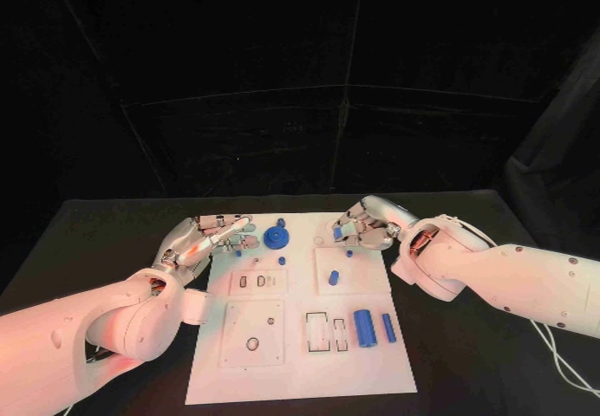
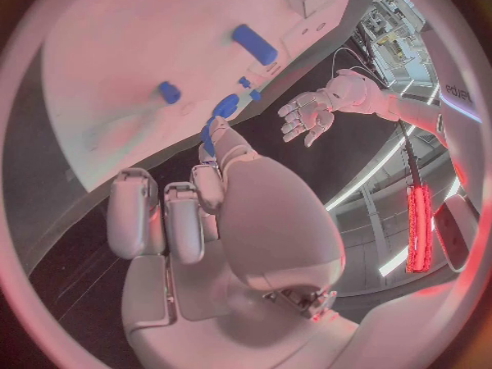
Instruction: Assemble the parts on the task board
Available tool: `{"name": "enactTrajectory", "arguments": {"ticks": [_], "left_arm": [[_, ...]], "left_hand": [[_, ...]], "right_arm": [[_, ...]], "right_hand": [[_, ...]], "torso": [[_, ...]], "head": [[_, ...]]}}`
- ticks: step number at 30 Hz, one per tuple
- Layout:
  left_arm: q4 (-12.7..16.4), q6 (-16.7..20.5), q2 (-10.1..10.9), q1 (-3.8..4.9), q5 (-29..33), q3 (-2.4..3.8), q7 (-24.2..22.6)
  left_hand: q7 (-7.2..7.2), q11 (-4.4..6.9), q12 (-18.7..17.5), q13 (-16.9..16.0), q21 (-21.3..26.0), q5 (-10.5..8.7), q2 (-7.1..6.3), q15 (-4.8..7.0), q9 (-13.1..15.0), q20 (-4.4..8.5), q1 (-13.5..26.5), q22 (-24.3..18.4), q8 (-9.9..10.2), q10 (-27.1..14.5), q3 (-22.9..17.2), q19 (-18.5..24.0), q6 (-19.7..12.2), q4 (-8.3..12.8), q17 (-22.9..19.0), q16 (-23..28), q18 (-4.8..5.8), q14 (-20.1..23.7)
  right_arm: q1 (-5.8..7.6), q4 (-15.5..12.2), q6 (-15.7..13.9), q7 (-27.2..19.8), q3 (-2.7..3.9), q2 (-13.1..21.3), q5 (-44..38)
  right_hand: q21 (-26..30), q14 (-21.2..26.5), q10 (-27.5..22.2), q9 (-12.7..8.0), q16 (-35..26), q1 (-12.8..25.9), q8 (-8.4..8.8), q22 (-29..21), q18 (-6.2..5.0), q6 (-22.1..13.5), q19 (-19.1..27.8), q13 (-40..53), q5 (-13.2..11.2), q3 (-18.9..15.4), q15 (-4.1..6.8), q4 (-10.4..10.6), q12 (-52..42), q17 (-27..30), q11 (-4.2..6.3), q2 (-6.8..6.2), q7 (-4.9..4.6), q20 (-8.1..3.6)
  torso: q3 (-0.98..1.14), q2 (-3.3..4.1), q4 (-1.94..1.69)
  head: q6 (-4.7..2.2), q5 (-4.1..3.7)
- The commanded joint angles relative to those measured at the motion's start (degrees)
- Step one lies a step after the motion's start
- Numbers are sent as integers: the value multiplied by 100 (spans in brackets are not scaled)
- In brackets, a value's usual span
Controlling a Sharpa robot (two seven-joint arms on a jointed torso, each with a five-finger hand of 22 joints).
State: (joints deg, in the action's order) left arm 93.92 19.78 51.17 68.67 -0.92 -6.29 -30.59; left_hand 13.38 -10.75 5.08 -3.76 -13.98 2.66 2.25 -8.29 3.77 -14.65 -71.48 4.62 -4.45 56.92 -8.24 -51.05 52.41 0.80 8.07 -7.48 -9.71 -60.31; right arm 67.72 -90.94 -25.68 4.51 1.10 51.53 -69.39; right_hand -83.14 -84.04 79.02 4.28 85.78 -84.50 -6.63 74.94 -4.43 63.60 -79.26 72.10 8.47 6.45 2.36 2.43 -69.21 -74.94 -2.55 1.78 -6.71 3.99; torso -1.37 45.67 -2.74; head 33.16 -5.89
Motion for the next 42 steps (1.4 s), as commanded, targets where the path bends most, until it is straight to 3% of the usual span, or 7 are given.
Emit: {"name": "enactTrajectory", "arguments": {"ticks": [1, 7, 13, 17, 24, 28, 42], "left_arm": [[4, -26, -7, 7, 136, 5, -54], [7, 7, 6, 12, 214, 6, -76], [17, 36, 26, 22, 230, 6, -87], [24, 45, 35, 27, 234, 6, -91], [26, 48, 32, 34, 235, 7, -97], [20, 58, 26, 35, 235, 7, -92], [8, 53, 4, 35, 235, 7, -79]], "left_hand": [[18, 7, -25, 0, 37, 21, 33, 8, 2, 10, -28, -8, 14, 31, 9, -45, 50, 34, 6, 39, -83, -22], [17, 7, -25, 0, 37, 21, 33, 9, 2, 10, -28, -8, 14, 32, 9, -46, 51, 34, 6, 39, -83, -23], [13, 10, -25, 0, 37, 21, 37, 10, 2, 10, -29, -9, 14, 37, 7, -49, 55, 37, 7, 40, -84, -27], [13, 10, -25, 0, 37, 21, 37, 10, 2, 10, -29, -9, 14, 37, 7, -49, 55, 37, 7, 40, -84, -27], [13, 10, -25, 0, 37, 21, 37, 10, 2, 10, -29, -9, 14, 37, 7, -49, 55, 37, 7, 40, -84, -27], [13, 10, -25, 0, 37, 21, 37, 10, 2, 10, -29, -9, 14, 37, 7, -49, 55, 37, 7, 40, -84, -27], [10, 13, -25, 0, 38, 21, 37, 12, 3, 11, -29, -11, 15, 44, 6, -51, 60, 43, 8, 42, -84, -30]], "right_arm": [[19, -83, -73, 586, 4, -184, -548], [23, -64, 178, 844, 2, -717, -1003], [6, 58, 478, 1022, -5, -1137, -1262], [-21, 92, 587, 1128, -79, -1330, -1442], [-50, 210, 609, 1183, -177, -1576, -1629], [-76, 250, 643, 1181, -194, -1667, -1703], [-160, 340, 882, 1220, -209, -1831, -1845]], "right_hand": [[-27, -422, 168, 27, 8, 111, 22, 39, 115, 107, -37, -7, -14, 97, 32, 66, 0, -656, 148, 20, 86, -13], [-27, -419, 166, 27, 1, 142, 25, 38, 115, 112, -36, -13, -10, 114, 32, 74, 9, -642, 149, 18, 88, -13], [-24, -413, 147, 28, -14, 193, 29, 33, 114, 122, -32, -45, -15, 128, 33, 84, 51, -613, 151, -1, 91, -12], [-24, -411, 134, 26, -19, 230, 38, 36, 114, 117, -33, -65, -18, 136, 33, 92, 79, -606, 150, -19, 90, -12], [-24, -409, 131, 22, -24, 260, 52, 38, 114, 104, -34, -68, -3, 148, 32, 96, 86, -596, 149, -35, 86, -12], [-24, -410, 132, 18, -23, 292, 66, 38, 114, 91, -34, -64, 13, 158, 30, 100, 85, -599, 145, -57, 81, -11], [-21, -408, 124, 12, -30, 351, 90, 34, 113, 72, -30, -73, 23, 171, 24, 106, 102, -587, 137, -110, 71, -7]], "torso": [[-29, -39, -10], [-64, -69, -42], [-81, -78, -43], [-66, -69, -42], [-63, -66, -41], [-54, -63, -42], [-58, -70, -46]], "head": [[17, 60], [79, 169], [132, 266], [157, 311], [190, 341], [209, 349], [251, 367]]}}
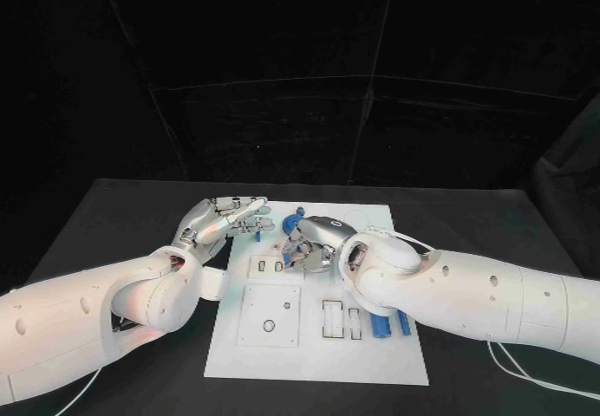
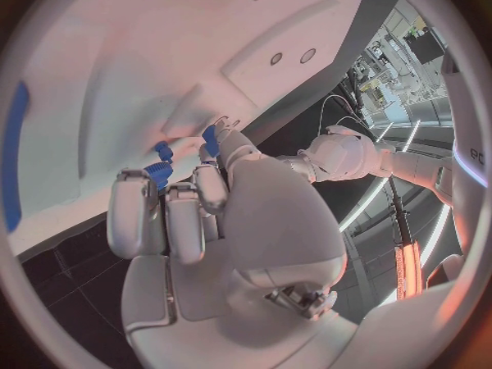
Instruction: Assemble the parts on the task board
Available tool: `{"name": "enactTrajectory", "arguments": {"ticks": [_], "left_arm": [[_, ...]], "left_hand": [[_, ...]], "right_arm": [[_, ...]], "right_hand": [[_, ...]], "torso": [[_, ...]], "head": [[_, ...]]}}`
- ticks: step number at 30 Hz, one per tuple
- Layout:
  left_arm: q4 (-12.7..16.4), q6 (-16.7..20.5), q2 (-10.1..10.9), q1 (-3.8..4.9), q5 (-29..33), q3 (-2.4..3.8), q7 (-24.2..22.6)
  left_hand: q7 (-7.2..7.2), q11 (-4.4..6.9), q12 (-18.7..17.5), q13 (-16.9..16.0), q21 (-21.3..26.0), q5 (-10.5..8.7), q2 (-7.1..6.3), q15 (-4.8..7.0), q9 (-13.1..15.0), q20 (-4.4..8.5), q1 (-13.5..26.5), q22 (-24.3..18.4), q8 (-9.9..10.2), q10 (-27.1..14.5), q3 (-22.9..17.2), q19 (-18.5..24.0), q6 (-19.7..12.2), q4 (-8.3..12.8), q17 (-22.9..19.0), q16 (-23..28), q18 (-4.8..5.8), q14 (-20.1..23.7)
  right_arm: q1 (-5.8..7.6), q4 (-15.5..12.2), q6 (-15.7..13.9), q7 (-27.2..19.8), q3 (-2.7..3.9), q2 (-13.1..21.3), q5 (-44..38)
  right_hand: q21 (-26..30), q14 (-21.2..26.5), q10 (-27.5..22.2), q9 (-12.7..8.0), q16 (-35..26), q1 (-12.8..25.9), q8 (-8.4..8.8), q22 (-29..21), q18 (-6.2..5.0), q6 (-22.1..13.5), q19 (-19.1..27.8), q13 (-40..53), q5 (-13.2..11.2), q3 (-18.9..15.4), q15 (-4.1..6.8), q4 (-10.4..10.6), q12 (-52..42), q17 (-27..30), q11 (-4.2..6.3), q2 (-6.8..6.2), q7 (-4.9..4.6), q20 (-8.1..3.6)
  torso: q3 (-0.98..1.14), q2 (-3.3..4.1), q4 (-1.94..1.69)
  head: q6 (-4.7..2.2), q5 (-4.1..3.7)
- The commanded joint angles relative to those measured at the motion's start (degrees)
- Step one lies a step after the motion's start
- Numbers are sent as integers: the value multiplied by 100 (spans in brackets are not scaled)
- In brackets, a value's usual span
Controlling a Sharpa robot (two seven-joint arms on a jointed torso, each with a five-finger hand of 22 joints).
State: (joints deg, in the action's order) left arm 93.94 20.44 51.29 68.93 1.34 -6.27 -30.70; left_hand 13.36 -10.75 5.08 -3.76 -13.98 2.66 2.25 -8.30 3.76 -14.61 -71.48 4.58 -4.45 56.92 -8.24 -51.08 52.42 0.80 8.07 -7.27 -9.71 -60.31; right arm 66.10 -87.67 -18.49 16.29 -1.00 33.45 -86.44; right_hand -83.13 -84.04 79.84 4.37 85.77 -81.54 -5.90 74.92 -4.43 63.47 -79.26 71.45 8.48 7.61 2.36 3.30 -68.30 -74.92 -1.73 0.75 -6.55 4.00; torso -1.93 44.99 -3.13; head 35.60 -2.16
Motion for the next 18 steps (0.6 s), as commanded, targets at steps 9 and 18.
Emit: {"name": "enactTrajectory", "arguments": {"ticks": [9, 18], "left_arm": [[4, -22, -6, 10, 9, 4, -59], [1, -26, 2, 10, 9, 4, -55]], "left_hand": [[11, 13, -25, 0, 38, 21, 37, 12, 3, 9, -29, -8, 15, 45, 6, -49, 60, 45, 8, 22, -84, -31], [11, 13, -25, 0, 38, 21, 37, 12, 3, 9, -29, -8, 15, 45, 6, -49, 60, 45, 8, 22, -84, -31]], "right_arm": [[-55, 48, 277, 76, -1, -74, -191], [-68, 6, 389, 147, -2, -32, -292]], "right_hand": [[-14, -404, 26, -2, -40, 88, 35, 23, 110, 67, -20, -25, 25, 65, 20, 20, 37, -570, 49, -40, 46, -4], [-9, -402, 12, -6, -44, 116, 54, 15, 109, 50, -13, -39, 33, 76, 14, 16, 59, -563, 41, -81, 38, 0]], "torso": [[-2, -3, -5], [0, -4, -1]], "head": [[25, 10], [39, 11]]}}
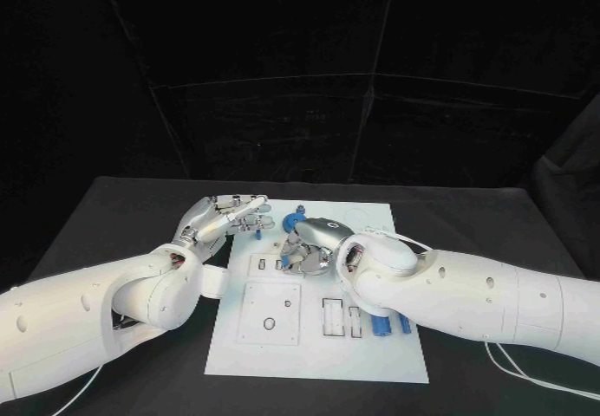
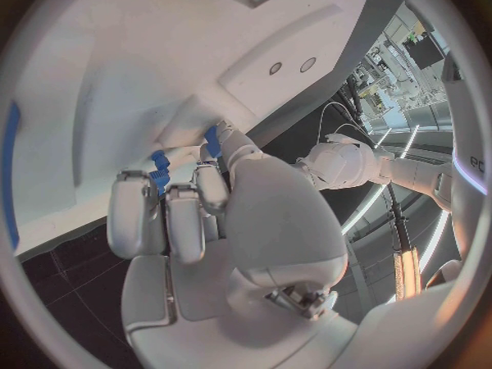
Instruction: Assemble the parts on the task board
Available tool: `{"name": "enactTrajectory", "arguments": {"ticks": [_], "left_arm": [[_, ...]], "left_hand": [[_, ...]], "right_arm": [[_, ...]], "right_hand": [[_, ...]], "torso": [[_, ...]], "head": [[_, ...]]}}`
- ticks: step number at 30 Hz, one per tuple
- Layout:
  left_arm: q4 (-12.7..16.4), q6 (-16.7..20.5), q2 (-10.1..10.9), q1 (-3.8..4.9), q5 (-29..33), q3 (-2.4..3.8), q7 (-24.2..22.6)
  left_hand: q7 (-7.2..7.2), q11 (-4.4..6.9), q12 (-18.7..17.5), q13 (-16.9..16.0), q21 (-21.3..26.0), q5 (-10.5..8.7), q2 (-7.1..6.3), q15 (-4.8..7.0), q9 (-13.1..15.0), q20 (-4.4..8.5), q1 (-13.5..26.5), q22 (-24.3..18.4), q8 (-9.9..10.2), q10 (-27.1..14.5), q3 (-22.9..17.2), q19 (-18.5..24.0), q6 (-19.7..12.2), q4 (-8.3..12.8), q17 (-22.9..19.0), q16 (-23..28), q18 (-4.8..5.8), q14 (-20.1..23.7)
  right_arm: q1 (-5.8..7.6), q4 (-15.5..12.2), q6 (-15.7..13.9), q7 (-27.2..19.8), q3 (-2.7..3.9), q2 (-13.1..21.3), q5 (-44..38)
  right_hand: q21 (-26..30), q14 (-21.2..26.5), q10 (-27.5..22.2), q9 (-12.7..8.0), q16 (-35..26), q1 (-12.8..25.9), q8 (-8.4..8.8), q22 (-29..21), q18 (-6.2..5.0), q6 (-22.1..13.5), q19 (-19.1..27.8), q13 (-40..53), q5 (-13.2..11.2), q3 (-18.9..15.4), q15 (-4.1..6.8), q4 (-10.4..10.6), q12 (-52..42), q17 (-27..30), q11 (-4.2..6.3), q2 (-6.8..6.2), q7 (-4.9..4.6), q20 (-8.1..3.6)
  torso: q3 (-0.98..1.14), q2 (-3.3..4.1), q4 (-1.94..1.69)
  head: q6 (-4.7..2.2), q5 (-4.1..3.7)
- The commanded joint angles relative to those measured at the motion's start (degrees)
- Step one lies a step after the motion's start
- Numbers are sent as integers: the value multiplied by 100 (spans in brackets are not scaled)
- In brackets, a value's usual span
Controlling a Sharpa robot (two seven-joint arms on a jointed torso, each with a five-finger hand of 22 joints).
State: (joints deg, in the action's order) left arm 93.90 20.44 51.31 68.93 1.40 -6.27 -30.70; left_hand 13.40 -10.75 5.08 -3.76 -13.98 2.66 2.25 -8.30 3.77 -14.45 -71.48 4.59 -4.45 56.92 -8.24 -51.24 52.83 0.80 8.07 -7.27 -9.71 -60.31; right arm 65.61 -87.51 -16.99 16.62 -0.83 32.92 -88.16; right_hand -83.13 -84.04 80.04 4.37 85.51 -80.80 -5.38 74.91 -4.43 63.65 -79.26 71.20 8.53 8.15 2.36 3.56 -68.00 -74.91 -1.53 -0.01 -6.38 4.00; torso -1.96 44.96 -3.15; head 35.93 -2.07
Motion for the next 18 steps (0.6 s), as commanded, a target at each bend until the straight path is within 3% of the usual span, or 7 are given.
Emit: {"name": "enactTrajectory", "arguments": {"ticks": [1, 10, 18], "left_arm": [[5, -26, 0, 9, 3, 4, -56], [-4, -32, -3, 9, 3, 4, -46], [-8, -36, -3, 9, 3, 4, -39]], "left_hand": [[8, 13, -25, 0, 38, 21, 37, 12, 3, -8, -29, -8, 15, 45, 6, -32, 19, 45, 8, 22, -84, -31], [8, 13, -25, 0, 38, 21, 37, 12, 3, -8, -29, -8, 15, 45, 6, -32, 19, 45, 8, 22, -84, -31], [8, 14, -27, 0, 40, 21, 36, 13, 2, -7, -27, -10, 17, 47, 7, -34, 21, 48, 8, 24, -84, -32]], "right_arm": [[-19, -18, 254, 123, -19, 26, -128], [-25, -76, 288, 250, -19, 59, -247], [-27, -94, 240, 353, -19, 67, -317]], "right_hand": [[-9, -402, -8, -7, -19, 45, 3, 16, 109, 31, -13, -13, 29, 23, 14, -10, 29, -563, 21, -9, 20, 1], [1, -397, -35, -15, -32, 139, 39, 1, 105, 0, 0, -45, 62, 32, 1, 10, 78, -543, 5, -94, 1, 12], [32, -386, -143, -39, -59, 305, 129, -52, 94, -130, 42, -194, 168, 38, -34, 63, 275, -501, -38, -258, -52, 40]], "torso": [[2, 0, 2], [4, 2, 1], [-1, 2, -3]], "head": [[7, 2], [24, -6], [22, -12]]}}
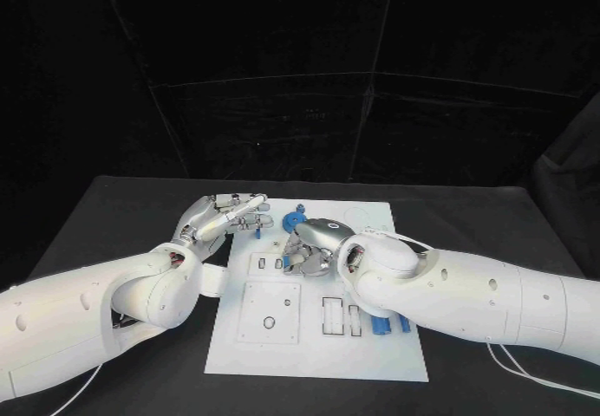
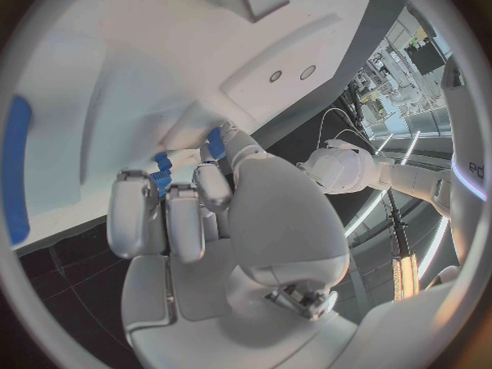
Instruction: Assemble the parts on the task board
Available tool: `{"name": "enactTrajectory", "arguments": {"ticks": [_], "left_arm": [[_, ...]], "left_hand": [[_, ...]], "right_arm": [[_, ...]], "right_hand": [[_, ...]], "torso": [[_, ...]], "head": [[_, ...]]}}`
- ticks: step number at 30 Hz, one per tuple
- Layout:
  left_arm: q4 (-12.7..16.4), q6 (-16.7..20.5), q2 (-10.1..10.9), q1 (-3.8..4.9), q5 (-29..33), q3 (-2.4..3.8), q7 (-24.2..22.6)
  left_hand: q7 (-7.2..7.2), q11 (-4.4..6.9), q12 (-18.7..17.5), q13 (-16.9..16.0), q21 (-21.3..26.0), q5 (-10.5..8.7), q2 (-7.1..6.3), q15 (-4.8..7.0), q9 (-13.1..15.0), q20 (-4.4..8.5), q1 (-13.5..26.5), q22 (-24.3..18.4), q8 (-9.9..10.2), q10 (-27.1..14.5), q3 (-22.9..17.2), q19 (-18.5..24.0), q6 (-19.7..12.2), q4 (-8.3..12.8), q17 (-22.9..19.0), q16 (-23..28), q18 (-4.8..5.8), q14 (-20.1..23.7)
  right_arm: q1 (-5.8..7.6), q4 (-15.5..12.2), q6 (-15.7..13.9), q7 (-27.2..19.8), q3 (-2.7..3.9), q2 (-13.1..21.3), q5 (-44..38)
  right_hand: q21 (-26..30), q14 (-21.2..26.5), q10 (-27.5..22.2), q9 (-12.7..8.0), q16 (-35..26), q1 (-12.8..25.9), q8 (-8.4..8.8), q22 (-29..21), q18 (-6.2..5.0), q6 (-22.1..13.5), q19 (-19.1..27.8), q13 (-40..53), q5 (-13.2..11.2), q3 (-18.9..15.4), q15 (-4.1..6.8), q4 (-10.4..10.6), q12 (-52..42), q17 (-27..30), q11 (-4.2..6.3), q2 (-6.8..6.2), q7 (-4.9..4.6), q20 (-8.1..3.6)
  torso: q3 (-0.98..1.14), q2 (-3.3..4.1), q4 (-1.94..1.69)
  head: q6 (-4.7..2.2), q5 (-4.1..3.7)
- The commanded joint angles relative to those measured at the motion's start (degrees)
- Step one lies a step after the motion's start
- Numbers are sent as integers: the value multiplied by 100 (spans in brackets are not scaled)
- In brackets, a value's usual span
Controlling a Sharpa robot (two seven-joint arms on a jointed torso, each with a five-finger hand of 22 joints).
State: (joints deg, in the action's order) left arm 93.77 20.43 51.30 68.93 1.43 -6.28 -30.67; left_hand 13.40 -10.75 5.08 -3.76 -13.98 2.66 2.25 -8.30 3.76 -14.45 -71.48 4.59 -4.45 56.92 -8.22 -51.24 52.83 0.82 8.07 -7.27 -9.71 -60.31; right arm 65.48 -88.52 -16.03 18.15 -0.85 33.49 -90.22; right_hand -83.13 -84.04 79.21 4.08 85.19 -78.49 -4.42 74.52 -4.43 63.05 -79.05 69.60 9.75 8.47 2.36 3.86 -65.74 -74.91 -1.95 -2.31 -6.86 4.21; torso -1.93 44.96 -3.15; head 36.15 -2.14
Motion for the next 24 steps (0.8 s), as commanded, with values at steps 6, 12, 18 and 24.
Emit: {"name": "enactTrajectory", "arguments": {"ticks": [6, 12, 18, 24], "left_arm": [[7, -35, 0, 9, 0, 4, -39], [10, -39, 7, 9, 0, 4, -32], [12, -42, 11, 9, 0, 4, -26], [7, -9, 17, 9, -29, 4, 14]], "left_hand": [[7, 14, -28, 1, 41, 21, 35, 13, 2, -7, -26, -11, 18, 49, 5, -35, 23, 49, 9, 26, -84, -34], [7, 14, -28, 1, 41, 21, 35, 13, 2, -7, -26, -11, 18, 49, 5, -35, 23, 49, 9, 26, -84, -34], [7, 14, -28, 1, 41, 21, 35, 13, 2, -7, -26, -11, 18, 49, 5, -35, 23, 49, 9, 26, -84, -34], [0, 18, -30, 1, 41, 21, 28, 16, 2, -4, -25, -13, 21, 57, 6, -44, 28, 62, 11, 30, -85, -41]], "right_arm": [[-14, 7, 99, 240, -18, 0, -127], [-15, 8, -49, 221, -18, -12, -131], [-15, 5, -147, 207, -18, -19, -132], [-21, -48, -428, 217, -18, 3, -177]], "right_hand": [[51, -382, -140, -25, -41, 180, 70, -42, 88, -171, 43, -157, 117, 15, -57, 77, 203, -483, -24, -132, -36, 43], [81, -374, -183, -32, -64, 343, 78, -87, 77, -376, 77, -218, 175, 0, -93, 159, 275, -452, -63, -317, -74, 79], [109, -363, -206, -26, -93, 523, 69, -129, 68, -496, 107, -250, 363, -141, -114, 272, 304, -410, -87, -472, -92, 101], [137, -355, -339, -27, -118, 680, 71, -164, 61, -718, 131, -407, 428, -557, -156, 520, 478, -382, -140, -639, -143, 137]], "torso": [[-3, 0, -3], [-3, 2, 2], [-2, 0, 0], [2, -1, 0]], "head": [[-4, -5], [-2, -10], [-9, -15], [-10, -16]]}}
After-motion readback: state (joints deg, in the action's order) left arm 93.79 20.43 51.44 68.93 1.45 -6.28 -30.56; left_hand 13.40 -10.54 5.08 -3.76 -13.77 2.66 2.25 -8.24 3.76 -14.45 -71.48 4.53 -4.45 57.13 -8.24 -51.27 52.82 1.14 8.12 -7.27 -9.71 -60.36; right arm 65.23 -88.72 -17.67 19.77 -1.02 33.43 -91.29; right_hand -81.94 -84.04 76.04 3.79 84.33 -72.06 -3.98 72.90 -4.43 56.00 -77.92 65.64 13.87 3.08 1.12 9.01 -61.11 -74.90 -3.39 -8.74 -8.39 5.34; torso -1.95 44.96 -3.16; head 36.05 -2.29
